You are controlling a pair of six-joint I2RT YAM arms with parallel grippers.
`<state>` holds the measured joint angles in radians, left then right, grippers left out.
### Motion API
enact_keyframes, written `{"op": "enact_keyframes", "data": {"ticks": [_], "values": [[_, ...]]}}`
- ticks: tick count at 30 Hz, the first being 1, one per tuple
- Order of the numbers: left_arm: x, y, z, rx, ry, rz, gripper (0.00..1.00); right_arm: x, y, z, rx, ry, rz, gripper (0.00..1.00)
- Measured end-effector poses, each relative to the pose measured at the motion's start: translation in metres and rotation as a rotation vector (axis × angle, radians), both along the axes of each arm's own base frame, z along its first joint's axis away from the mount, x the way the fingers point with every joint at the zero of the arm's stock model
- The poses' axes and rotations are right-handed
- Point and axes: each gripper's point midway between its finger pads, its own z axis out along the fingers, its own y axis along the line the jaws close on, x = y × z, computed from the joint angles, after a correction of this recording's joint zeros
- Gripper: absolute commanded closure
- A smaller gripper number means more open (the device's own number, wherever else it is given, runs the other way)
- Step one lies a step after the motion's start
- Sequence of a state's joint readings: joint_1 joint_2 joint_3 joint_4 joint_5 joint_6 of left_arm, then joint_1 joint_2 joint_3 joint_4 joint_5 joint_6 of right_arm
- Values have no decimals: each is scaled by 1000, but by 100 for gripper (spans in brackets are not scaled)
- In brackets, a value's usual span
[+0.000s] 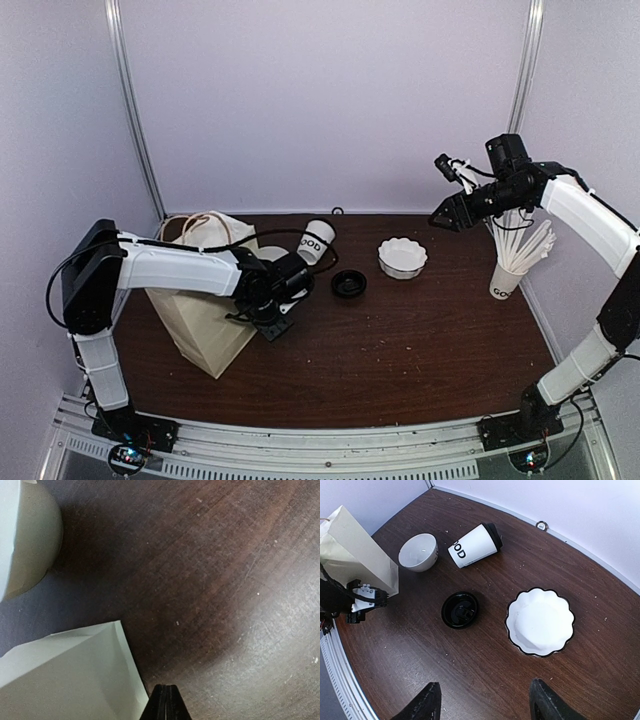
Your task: Pack the takeout coffee
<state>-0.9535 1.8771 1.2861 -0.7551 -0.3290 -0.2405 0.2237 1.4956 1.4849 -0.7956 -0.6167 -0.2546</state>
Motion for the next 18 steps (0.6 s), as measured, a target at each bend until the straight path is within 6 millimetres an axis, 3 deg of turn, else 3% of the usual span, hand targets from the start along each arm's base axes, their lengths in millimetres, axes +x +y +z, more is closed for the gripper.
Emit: {"op": "enact_keyframes", "data": {"ticks": [4,18], "values": [[5,4,-12,13,4,20,97,-1,1,-1,6,5,7,37],[35,76,-30,104,-9,228,97,-4,2,-9,6,25,11,37]]}}
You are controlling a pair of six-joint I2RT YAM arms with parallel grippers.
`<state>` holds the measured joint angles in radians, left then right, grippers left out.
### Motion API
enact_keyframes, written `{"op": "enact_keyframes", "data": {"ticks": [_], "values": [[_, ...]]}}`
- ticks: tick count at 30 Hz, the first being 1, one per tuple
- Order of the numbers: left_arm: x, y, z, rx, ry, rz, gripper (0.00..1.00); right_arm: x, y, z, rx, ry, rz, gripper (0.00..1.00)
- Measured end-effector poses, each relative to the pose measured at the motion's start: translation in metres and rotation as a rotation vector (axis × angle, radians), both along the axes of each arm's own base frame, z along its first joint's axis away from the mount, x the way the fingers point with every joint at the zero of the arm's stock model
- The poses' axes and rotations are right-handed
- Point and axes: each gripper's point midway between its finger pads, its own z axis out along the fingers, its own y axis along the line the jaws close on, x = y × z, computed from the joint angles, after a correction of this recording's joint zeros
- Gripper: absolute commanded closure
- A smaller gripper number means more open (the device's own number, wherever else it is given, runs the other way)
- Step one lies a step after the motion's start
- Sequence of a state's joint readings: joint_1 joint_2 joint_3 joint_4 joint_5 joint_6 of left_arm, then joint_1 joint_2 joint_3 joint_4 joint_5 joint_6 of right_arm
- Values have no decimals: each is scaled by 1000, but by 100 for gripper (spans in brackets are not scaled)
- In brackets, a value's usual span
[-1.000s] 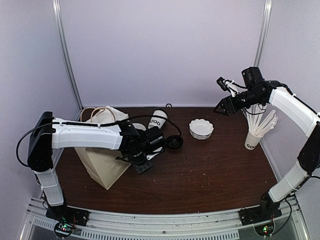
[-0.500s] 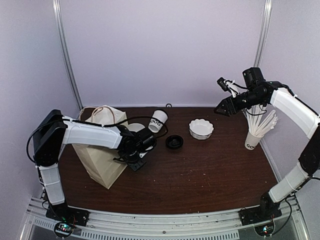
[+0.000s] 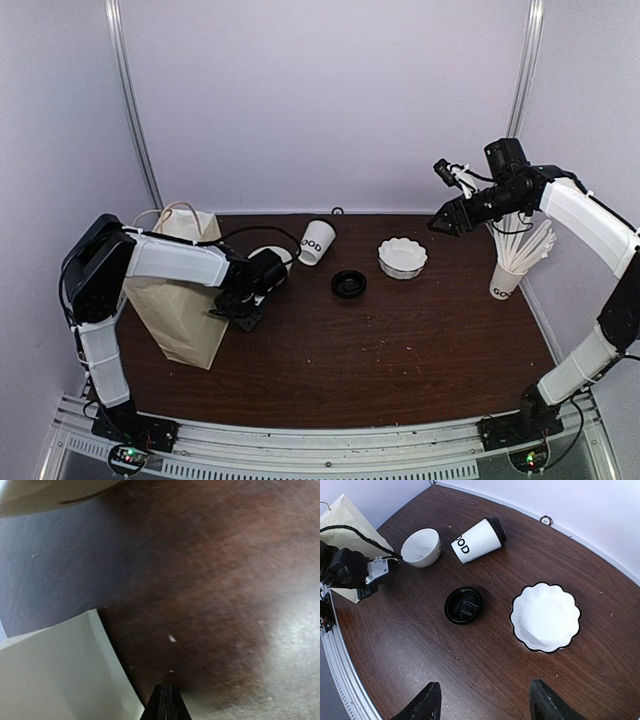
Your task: Pack the takeout coffee
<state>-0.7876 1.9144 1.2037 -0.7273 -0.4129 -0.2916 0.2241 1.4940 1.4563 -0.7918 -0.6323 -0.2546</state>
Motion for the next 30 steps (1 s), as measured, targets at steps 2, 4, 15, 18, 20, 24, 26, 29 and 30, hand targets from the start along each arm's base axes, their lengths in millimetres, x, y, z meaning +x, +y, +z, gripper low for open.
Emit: {"op": "enact_keyframes", "data": {"ticks": [2,4,15,18,20,24,26,29,30], "values": [[3,3,1,-1,-3,11,95,-1,0,1,0,-1,0,37],[3,1,2,-12,1,10,88,-1,0,1,1,-1,0,37],[26,-104,105,-328,-152,-131,33,-4,-1,3,2,-11,1,37],[48,-128,130,-387,-213,-132,25,-4,-1,3,3,-11,2,37],[65,-145,135,-410,-244,-129,18,-4,-1,3,4,-11,2,37],[91,-164,123,-400,-283,-105,9,-5,-1,2,4,-9,3,37],[103,-170,115,-388,-294,-88,8,-6,-1,2,4,-8,3,37],[125,-182,109,-404,-312,-56,6,-7,-1,3,5,-10,3,37],[132,-184,108,-407,-315,-45,6,-7,-1,3,6,-11,3,37]]}}
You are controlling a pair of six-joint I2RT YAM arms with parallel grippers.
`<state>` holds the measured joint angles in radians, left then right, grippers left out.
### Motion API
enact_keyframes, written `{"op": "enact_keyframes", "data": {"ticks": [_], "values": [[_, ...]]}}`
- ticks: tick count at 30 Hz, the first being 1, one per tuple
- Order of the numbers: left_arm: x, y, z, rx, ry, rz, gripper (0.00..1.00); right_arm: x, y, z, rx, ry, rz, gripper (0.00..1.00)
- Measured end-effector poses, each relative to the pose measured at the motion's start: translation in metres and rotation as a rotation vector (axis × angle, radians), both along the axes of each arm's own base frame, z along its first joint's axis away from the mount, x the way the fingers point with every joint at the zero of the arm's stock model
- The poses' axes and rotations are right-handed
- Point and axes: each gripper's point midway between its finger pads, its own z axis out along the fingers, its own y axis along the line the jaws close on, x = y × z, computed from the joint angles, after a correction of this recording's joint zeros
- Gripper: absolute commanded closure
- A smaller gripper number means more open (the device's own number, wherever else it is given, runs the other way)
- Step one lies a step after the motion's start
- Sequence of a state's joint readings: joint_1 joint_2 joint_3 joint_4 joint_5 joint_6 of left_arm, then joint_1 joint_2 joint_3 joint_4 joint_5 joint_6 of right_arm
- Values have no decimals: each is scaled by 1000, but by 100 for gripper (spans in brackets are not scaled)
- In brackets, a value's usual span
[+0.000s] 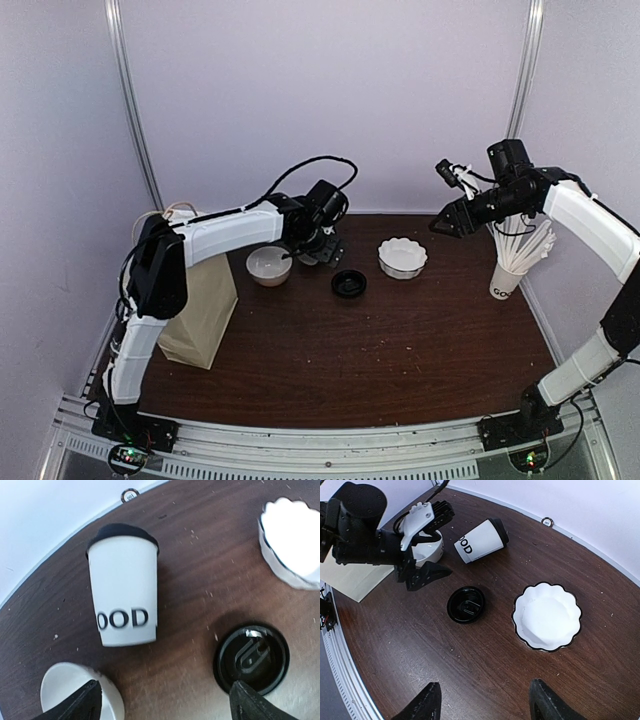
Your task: Pack the takeout coffee
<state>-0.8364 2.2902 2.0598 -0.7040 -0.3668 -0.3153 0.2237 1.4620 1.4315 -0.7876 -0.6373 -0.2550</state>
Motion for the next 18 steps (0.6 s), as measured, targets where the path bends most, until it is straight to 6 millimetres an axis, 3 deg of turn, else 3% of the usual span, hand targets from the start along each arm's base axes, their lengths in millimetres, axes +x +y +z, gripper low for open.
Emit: {"op": "enact_keyframes", "data": {"ticks": [11,18], "values": [[58,11,-19,-42,-19,130,4,-2,2,-4,9,8,10,37],[77,9,-30,-69,-19,144,4,-2,2,-4,13,4,13,37]]}}
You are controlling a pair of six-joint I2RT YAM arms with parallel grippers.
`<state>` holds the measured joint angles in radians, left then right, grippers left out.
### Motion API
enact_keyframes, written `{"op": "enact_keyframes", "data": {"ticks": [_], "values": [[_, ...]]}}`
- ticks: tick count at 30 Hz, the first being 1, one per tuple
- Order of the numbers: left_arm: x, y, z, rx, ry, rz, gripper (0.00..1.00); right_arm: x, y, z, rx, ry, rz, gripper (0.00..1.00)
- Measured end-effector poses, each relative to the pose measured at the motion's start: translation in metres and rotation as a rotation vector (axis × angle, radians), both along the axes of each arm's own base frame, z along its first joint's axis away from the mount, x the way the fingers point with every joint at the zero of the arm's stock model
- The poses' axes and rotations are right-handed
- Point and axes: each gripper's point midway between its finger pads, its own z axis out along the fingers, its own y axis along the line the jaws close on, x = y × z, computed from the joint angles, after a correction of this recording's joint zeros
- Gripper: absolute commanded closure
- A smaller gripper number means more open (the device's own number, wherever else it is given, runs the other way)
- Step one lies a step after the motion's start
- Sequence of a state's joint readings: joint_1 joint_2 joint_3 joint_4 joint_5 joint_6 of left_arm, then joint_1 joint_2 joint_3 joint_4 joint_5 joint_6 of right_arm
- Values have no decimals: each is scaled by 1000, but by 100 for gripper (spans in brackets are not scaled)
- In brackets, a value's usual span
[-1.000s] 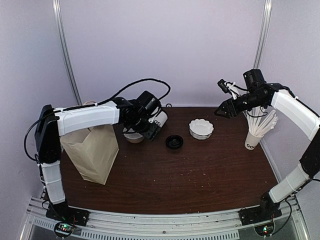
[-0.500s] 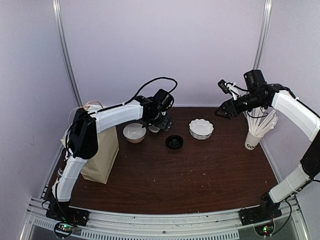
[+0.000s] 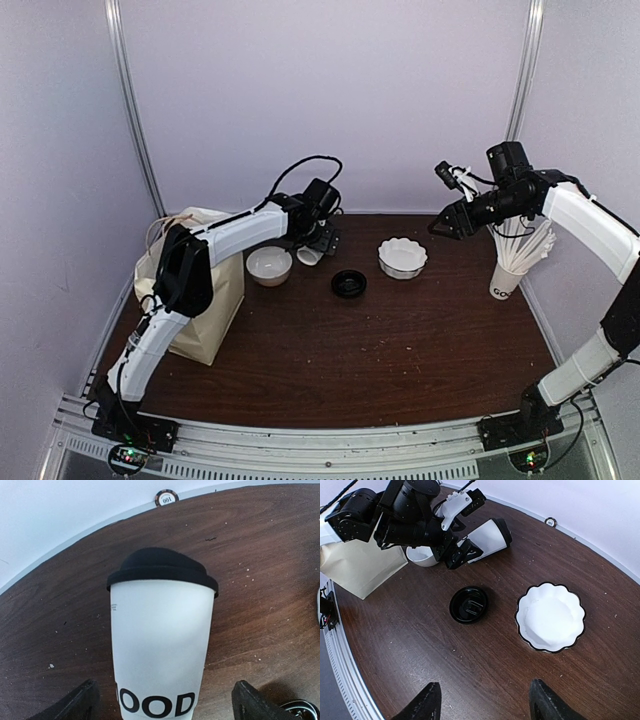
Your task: Pack the takeout coffee
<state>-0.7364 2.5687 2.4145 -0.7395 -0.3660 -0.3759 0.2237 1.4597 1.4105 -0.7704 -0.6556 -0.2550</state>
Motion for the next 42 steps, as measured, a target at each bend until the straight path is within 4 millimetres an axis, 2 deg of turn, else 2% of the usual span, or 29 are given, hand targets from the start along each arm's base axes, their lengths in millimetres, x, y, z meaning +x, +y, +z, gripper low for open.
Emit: {"op": "enact_keyframes", "data": {"ticks": [7,10,23,28,32,34,37,40,42], "values": [[-1,4,-29,23,52,5,4,0,0,0,3,0,2,37],[-2,5,-34,19,70,2,9,0,0,0,3,0,2,37],[2,9,-35,-10,85,10,37,0,1,0,5,0,4,37],[2,8,-35,-31,81,4,41,0,1,0,5,0,5,37],[-9,11,-30,-44,92,-22,41,-1,1,0,6,0,6,37],[-16,10,-19,-53,83,-53,41,-1,1,0,6,-2,7,37],[-28,5,15,-83,30,-117,41,-1,1,2,6,-6,9,36],[-46,-10,66,-148,-50,-205,40,-3,1,7,6,-16,11,30],[-65,-24,106,-206,-115,-287,40,-2,0,16,8,-28,12,26]]}}
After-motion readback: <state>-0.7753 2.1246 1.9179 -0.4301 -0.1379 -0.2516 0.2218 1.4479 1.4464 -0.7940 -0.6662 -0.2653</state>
